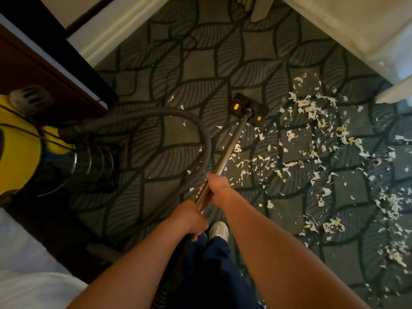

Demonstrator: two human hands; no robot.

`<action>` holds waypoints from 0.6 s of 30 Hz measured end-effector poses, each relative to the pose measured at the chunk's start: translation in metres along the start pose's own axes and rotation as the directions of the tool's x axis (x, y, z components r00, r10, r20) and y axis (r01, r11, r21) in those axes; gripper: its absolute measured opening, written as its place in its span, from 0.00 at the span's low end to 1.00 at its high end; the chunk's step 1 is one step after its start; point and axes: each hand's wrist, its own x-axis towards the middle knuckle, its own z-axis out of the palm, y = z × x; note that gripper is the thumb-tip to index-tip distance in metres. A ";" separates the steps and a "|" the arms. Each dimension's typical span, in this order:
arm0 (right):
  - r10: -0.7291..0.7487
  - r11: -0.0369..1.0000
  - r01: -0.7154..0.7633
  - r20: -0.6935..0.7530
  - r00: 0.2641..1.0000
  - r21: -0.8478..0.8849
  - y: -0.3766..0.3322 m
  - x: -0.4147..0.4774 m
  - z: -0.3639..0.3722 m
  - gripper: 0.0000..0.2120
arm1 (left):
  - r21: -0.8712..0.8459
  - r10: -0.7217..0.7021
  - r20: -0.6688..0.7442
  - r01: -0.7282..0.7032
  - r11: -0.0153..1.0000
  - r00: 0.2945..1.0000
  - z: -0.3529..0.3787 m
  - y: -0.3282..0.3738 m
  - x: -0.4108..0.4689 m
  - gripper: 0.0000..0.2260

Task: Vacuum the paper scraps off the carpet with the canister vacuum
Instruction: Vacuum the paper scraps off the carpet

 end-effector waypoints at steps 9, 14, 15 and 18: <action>0.036 0.999 -0.037 0.035 0.999 0.027 0.045 -0.020 0.017 0.11 | 0.069 -0.007 0.025 0.005 0.998 1.000 0.002 -0.049 -0.017 0.04; 0.052 0.997 -0.054 0.035 0.998 0.053 0.079 -0.020 0.017 0.11 | 0.034 -0.002 0.033 0.001 0.999 0.999 0.020 -0.079 -0.021 0.02; 0.056 0.997 -0.057 0.028 0.998 0.054 0.085 -0.021 0.019 0.12 | 0.034 -0.002 0.034 0.001 0.999 0.999 0.021 -0.085 -0.022 0.04; 0.056 0.995 -0.060 0.044 0.997 0.084 0.099 -0.029 0.027 0.12 | 0.017 -0.002 0.043 0.001 1.000 0.999 0.021 -0.105 -0.025 0.08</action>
